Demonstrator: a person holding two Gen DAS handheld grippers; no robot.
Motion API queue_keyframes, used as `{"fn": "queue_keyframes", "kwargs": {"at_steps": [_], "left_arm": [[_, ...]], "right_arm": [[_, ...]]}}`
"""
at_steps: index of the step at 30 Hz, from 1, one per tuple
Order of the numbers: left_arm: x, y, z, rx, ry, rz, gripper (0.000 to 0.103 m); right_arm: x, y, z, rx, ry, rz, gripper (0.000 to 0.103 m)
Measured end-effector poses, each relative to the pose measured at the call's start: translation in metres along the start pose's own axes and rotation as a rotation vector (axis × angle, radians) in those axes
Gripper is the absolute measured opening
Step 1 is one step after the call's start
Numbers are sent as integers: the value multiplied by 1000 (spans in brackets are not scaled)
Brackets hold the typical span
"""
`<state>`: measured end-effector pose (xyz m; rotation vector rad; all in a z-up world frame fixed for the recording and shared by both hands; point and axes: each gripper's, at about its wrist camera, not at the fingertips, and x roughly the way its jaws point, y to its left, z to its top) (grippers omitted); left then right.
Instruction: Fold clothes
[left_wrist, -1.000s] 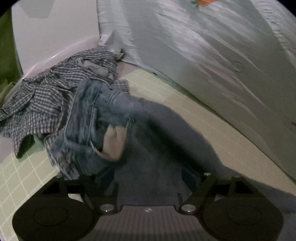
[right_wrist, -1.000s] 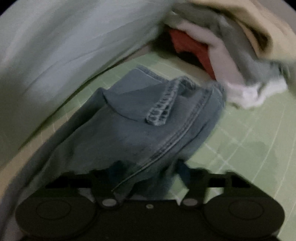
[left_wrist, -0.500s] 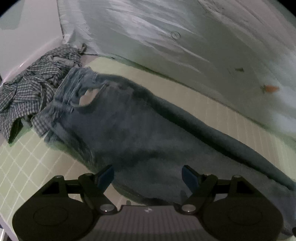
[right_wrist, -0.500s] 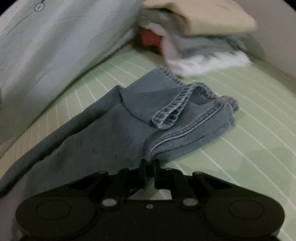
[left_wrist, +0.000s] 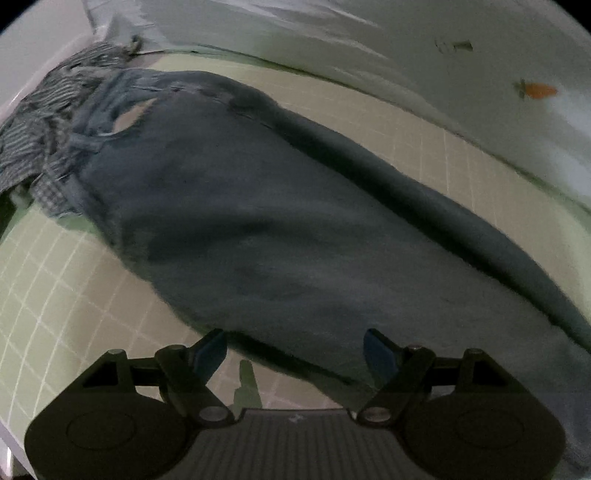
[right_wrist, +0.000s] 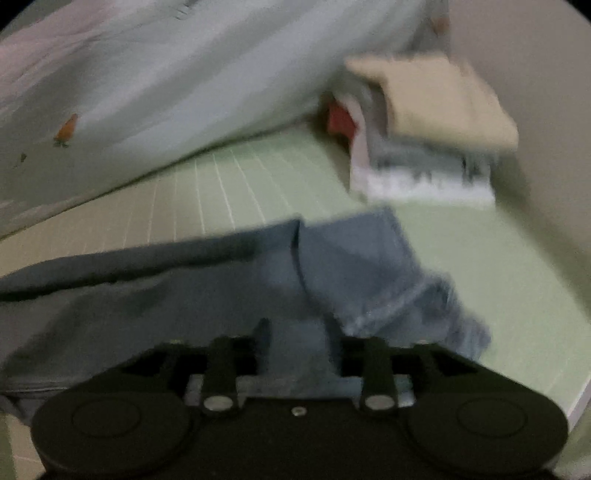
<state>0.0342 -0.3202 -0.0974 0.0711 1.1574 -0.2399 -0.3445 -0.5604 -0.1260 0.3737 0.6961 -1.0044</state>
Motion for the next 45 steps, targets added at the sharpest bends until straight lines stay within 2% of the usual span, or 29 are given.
{"fn": "queue_keyframes", "kwargs": {"at_steps": [2,4,8,10,13,14,15,18,19,20,22,24,27,31,33,36,41,42,45], "left_arm": [[10,-8,3,10,23,22,86],[20,-13,7,15,42,40,87],[32,-12,11,-24,85,61,87],[36,-9,10,-39,98,58,88],[40,-7,9,-39,114,66,88],[40,-7,9,-36,118,69,88],[39,-8,10,-27,117,69,88],[35,-12,15,-1,112,71,88],[34,-15,17,11,107,68,88],[33,-17,18,26,101,65,88],[32,-27,21,84,87,65,88],[34,-39,25,147,81,89,89],[35,-56,30,209,74,109,89],[31,-63,40,243,85,114,89],[31,-64,46,225,109,112,89],[33,-66,50,190,132,95,90],[45,-64,44,186,163,98,92],[47,-63,43,184,168,98,92],[49,-58,38,168,179,84,92]], "right_arm": [[11,0,7,-38,-5,-27,55],[34,-3,12,-68,51,-35,59],[68,-9,21,-191,137,-85,57],[83,-18,31,-247,128,-164,56],[107,-52,62,-163,91,-259,57],[110,-63,73,-114,74,-265,58],[112,-73,84,-61,54,-273,58],[107,-86,103,34,-38,-398,59],[105,-89,107,63,-48,-413,60],[102,-91,108,94,-52,-399,60],[97,-88,101,145,-38,-321,70],[96,-77,89,142,-8,-249,75],[98,-51,68,93,54,-187,78],[104,-24,52,83,118,-98,83],[112,-12,51,69,143,-54,86],[124,7,53,23,161,6,91],[154,35,81,-49,159,94,98],[163,41,87,-55,161,98,103],[180,54,104,-59,140,97,103]]}}
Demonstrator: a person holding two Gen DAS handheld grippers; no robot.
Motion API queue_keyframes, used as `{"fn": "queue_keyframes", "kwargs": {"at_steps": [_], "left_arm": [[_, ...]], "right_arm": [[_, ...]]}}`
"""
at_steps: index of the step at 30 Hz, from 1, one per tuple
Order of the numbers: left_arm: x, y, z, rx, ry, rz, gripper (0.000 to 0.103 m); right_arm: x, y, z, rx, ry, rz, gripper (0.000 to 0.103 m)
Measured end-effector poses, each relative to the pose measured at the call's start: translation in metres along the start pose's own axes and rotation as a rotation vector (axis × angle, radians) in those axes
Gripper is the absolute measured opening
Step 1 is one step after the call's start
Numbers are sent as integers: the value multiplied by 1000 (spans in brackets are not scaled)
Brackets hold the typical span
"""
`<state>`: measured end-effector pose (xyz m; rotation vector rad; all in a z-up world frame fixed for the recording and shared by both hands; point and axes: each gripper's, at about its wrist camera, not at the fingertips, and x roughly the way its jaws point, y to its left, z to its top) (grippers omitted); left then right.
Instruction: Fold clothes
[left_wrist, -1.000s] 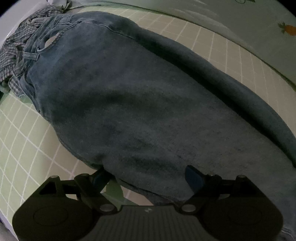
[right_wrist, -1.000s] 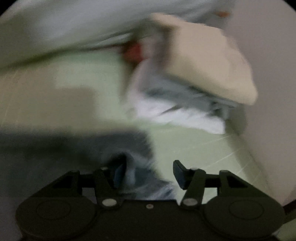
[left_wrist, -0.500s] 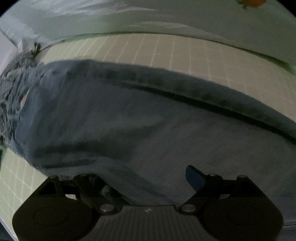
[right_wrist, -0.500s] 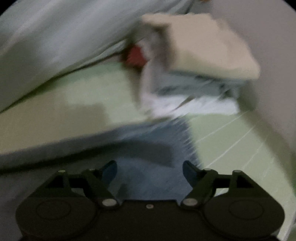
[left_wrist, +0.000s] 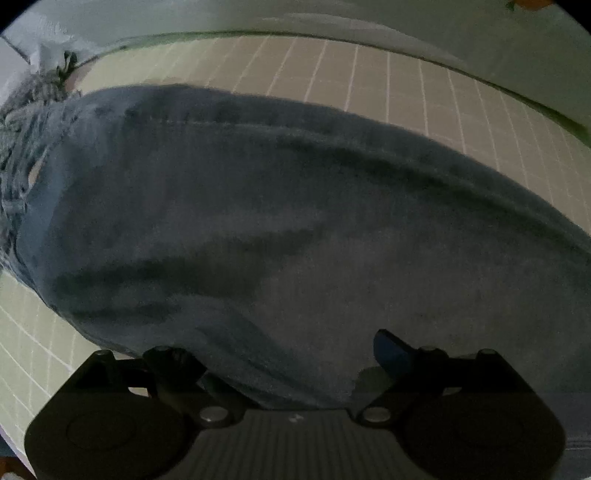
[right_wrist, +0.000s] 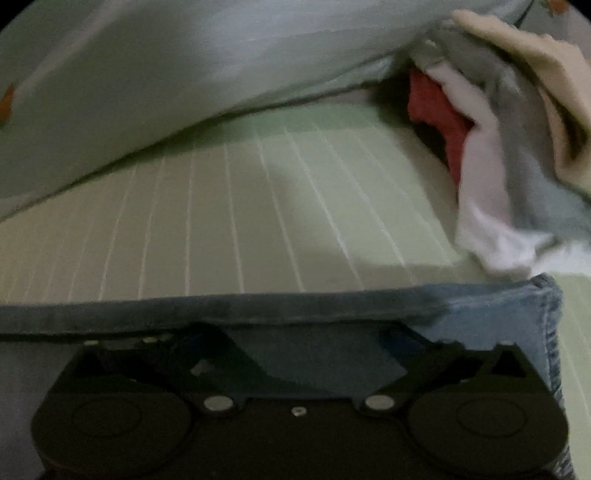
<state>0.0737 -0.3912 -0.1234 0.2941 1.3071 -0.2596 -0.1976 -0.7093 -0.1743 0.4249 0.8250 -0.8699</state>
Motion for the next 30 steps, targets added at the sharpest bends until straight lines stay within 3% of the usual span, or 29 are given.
{"fn": "queue_keyframes", "kwargs": {"at_steps": [5,10,12,15,17,19,22,26,30], "left_arm": [[3,17,-12,-80,-7,-44,92],[0,33,-25,-138,-45,-101,89],[-1,37,-29,-154,-64,-113,80],[-5,45,-36,-184,-97,-121,59],[-7,50,-41,-201,-121,-130,29],[-10,57,-45,-223,-143,-150,10],[-21,71,-51,-259,-196,-220,6],[-54,79,-64,-222,-285,-259,5],[-60,92,-84,-227,-282,-242,5]], "right_arm": [[-10,-1,7,82,-18,39,103],[-50,-11,-34,134,3,43,103],[-68,-14,-59,127,22,35,103],[-94,-18,-95,119,47,17,103],[-106,-21,-112,130,58,2,103],[-117,-26,-123,154,64,-2,103],[-136,-27,-135,159,53,-15,103],[-151,-28,-148,183,33,-13,103],[-153,-31,-158,209,42,-8,103]]}}
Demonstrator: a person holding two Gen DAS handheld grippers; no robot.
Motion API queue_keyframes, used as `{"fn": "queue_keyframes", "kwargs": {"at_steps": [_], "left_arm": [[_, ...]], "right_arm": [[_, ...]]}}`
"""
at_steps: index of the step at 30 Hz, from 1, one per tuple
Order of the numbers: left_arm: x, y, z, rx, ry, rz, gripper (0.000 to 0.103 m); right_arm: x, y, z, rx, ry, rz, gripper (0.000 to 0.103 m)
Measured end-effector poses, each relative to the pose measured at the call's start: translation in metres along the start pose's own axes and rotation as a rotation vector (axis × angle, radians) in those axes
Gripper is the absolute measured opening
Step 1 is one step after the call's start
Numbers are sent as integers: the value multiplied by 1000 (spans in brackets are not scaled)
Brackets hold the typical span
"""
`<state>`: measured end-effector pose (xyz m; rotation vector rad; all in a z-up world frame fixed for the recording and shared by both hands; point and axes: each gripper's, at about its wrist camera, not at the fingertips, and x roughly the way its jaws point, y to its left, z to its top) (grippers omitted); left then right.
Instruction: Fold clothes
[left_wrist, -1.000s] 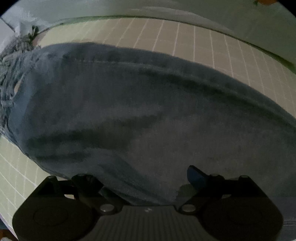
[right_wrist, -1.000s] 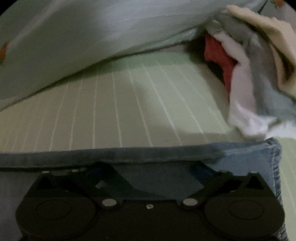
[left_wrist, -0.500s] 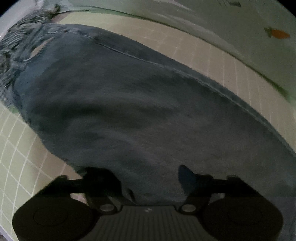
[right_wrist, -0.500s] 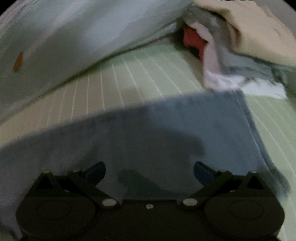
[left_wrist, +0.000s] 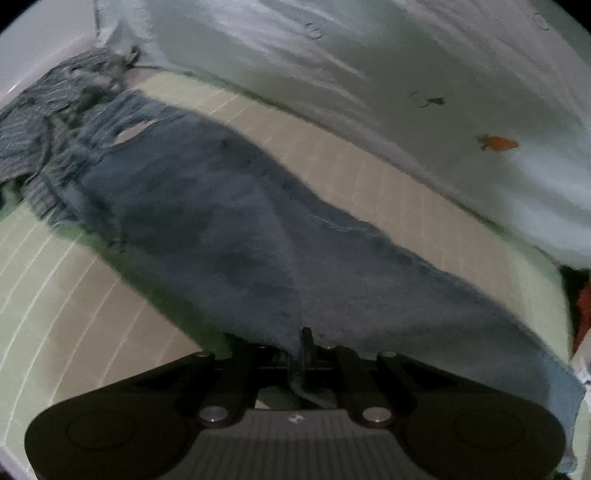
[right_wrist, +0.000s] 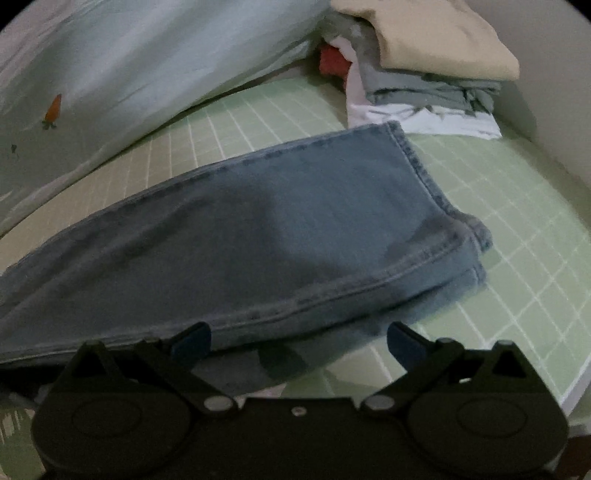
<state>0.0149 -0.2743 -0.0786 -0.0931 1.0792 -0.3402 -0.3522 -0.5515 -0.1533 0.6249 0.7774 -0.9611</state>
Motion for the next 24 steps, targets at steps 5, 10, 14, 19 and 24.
{"fn": "queue_keyframes", "kwargs": {"at_steps": [5,10,14,19,24], "left_arm": [[17,5,-13,-11,39,36,5],[20,-2,-7,-11,30,47,5],[23,2,-9,-54,45,50,5],[28,3,-9,-90,55,58,5],[21,2,-10,-89,25,48,5]], "right_arm": [[2,-16,0,76,-16,5,103],[13,-42,14,194,-58,-46,99],[28,-63,27,278,-74,-107,92],[35,-78,38,325,-94,-154,45],[12,-88,47,311,-168,-143,9]]}}
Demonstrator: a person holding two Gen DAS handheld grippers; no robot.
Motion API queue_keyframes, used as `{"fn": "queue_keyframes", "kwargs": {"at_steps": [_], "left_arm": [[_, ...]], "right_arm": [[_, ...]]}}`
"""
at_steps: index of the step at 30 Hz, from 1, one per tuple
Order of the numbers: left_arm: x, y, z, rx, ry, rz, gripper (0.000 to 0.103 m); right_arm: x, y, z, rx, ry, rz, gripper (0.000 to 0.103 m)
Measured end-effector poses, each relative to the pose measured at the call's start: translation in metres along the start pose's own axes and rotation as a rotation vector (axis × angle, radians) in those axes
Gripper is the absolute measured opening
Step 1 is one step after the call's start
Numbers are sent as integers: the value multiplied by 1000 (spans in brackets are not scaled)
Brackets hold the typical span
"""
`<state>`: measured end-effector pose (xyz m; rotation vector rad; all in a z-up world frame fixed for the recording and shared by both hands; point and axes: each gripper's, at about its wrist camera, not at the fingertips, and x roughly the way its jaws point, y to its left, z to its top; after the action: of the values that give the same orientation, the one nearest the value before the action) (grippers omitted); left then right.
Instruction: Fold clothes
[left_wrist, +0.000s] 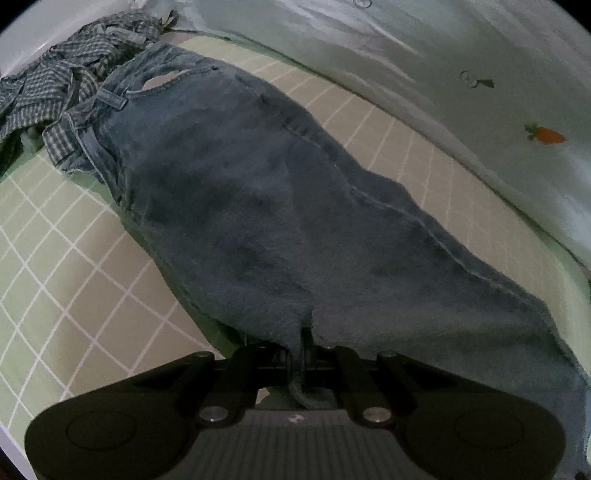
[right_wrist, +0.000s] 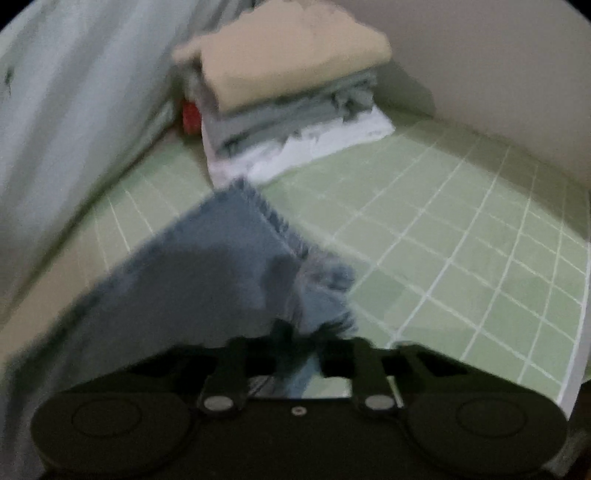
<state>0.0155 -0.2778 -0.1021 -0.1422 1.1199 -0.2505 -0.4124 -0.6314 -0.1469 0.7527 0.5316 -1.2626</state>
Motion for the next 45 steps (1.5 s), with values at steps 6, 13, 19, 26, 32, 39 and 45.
{"fn": "queue_keyframes", "kwargs": {"at_steps": [6,13,19,26,32,39,45], "left_arm": [[-26,5,-3,-17,-65,-59,5],[-19,15,-9,-55,-32,-69,6],[-18,11,-6,-52,-34,-64,6],[-19,6,-2,-37,-47,-64,5],[-40,6,-1,-16,-103,-110,5],[-35,7,-14,8,-55,-41,16],[-49,14,-18,15,-110,1,71]], "right_arm": [[-33,-4,17,-45,-72,26,9],[-12,-24,15,-63,37,-5,48],[-3,-31,11,-53,44,6,66],[2,-29,17,-30,6,8,15],[-43,-20,37,-109,-167,36,10],[-25,-32,26,-116,-56,-74,21],[-18,-7,0,-218,4,-110,79]]}}
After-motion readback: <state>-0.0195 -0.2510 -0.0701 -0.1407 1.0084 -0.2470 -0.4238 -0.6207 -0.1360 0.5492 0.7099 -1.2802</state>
